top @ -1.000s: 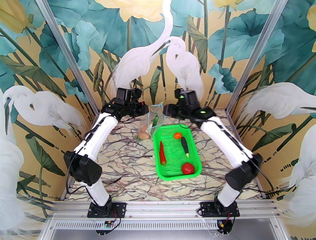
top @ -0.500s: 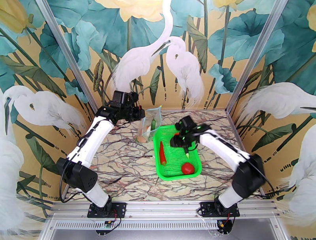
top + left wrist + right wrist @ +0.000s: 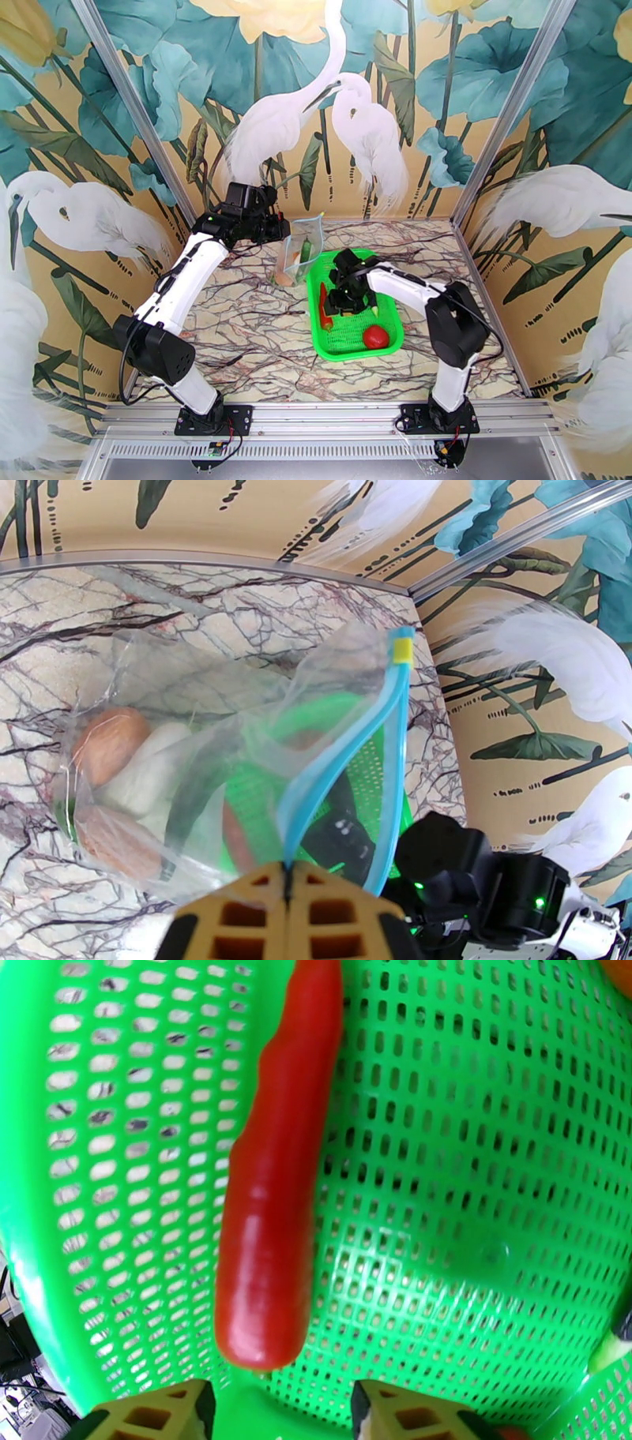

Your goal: Place the food in the zip-top bag and seal the zipper

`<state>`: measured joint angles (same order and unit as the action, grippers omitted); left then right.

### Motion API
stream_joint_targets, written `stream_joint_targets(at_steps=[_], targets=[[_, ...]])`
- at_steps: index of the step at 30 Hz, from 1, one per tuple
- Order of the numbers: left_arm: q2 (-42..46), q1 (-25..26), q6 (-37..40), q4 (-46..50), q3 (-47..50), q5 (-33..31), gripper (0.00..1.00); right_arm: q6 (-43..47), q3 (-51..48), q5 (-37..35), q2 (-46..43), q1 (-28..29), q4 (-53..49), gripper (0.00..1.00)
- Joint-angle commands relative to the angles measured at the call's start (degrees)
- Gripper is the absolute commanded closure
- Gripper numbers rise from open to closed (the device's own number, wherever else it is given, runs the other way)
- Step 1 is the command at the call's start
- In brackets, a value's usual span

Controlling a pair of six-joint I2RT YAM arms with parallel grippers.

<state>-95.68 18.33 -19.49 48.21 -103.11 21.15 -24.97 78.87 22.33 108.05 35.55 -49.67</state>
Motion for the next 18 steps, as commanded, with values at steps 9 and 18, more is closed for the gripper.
stream_joint_targets(at_steps=[9, 18], targets=[[1.02, -0.32, -0.14, -1.01, 0.87, -0.49, 1.00, 1.94, 3.50, 0.30, 5.12, 2.15, -0.13, 0.48], [0.78, -0.31, -0.28, -1.54, 0.89, 0.04, 1.00, 2.25, 4.18, -1.19, 8.77, 2.68, -0.85, 0.48]])
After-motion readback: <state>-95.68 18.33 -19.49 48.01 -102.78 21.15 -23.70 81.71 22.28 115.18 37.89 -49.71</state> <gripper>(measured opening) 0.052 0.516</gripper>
